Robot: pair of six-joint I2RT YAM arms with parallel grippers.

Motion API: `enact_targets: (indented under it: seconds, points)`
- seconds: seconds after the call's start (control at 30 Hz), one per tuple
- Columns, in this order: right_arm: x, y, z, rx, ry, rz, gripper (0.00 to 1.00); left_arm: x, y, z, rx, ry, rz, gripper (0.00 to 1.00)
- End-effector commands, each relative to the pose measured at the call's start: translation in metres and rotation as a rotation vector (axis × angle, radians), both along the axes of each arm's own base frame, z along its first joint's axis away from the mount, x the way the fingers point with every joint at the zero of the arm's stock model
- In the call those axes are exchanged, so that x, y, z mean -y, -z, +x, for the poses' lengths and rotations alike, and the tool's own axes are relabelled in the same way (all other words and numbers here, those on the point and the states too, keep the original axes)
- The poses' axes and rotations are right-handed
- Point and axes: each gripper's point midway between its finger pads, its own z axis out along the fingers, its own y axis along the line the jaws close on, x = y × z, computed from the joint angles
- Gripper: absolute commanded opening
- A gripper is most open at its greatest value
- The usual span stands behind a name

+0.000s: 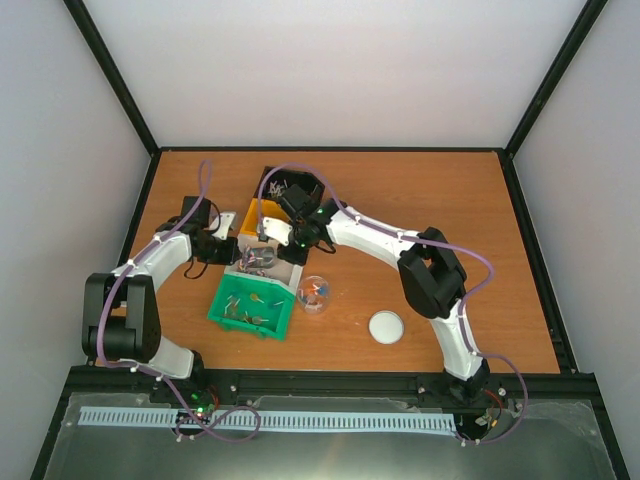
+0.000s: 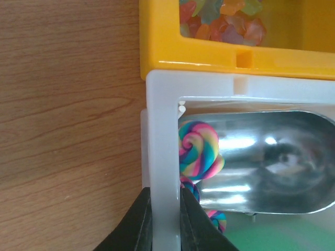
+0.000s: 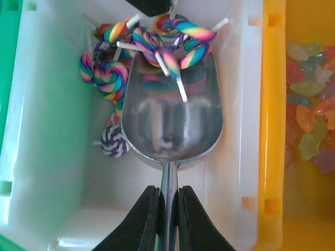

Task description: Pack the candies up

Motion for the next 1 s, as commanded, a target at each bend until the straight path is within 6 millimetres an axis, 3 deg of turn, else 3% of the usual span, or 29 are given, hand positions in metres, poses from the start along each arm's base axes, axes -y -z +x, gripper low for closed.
enact_targets:
  seconds: [0.0,0.2,0.3,0.6,0.97]
  points:
    - [-0.018,0.034,-0.017,-0.055,-0.049,0.051,0.03,0.025,0.002,-0.006,-0.011,0.109,-0.090,0.01]
    - [-0.030,0.032,-0.023,-0.030,-0.079,0.193,0.03,0.026,0.003,-0.007,-0.025,0.110,-0.091,0.01]
    - [-0.030,0.022,-0.026,-0.011,-0.088,0.246,0.03,0.024,0.003,-0.006,-0.031,0.104,-0.083,0.01]
    - [-0.007,-0.012,-0.031,0.028,-0.074,0.374,0.03,0.016,0.004,-0.001,-0.024,0.072,-0.058,0.01]
    - [0.012,-0.014,-0.027,0.004,-0.054,0.453,0.03,0.010,0.002,0.000,-0.014,0.057,-0.033,0.01]
